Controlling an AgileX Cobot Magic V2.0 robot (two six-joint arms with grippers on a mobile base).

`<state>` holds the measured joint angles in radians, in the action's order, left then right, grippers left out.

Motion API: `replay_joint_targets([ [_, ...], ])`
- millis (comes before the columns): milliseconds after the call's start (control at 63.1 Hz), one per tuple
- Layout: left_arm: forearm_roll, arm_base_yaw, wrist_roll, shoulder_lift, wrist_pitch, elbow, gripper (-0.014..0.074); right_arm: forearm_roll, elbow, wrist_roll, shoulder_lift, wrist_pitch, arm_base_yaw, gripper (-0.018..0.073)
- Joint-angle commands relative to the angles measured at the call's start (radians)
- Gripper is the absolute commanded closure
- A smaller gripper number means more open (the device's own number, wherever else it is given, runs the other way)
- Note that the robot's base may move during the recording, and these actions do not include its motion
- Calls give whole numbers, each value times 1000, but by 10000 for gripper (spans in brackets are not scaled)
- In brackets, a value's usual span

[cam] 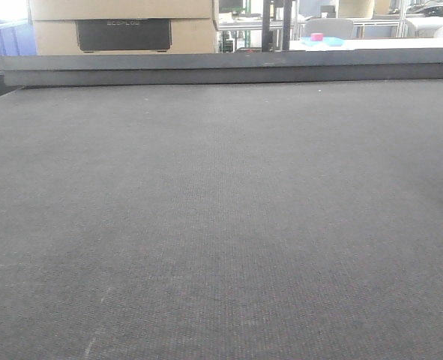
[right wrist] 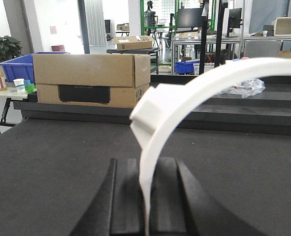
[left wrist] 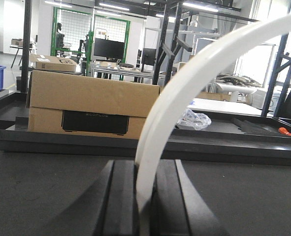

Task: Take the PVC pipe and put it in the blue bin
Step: 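Drive backward from the table holding both white arcs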

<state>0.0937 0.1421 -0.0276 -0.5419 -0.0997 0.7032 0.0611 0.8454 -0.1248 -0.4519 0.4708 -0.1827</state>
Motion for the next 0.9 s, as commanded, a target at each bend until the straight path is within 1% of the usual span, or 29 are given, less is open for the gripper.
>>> replay_joint_targets([
  [0, 0, 8, 0, 0, 30, -1, 707, 3, -1, 5, 4, -16, -1, 727],
  [887, 0, 8, 0, 0, 30, -1, 707, 3, -1, 5, 4, -16, -1, 727],
])
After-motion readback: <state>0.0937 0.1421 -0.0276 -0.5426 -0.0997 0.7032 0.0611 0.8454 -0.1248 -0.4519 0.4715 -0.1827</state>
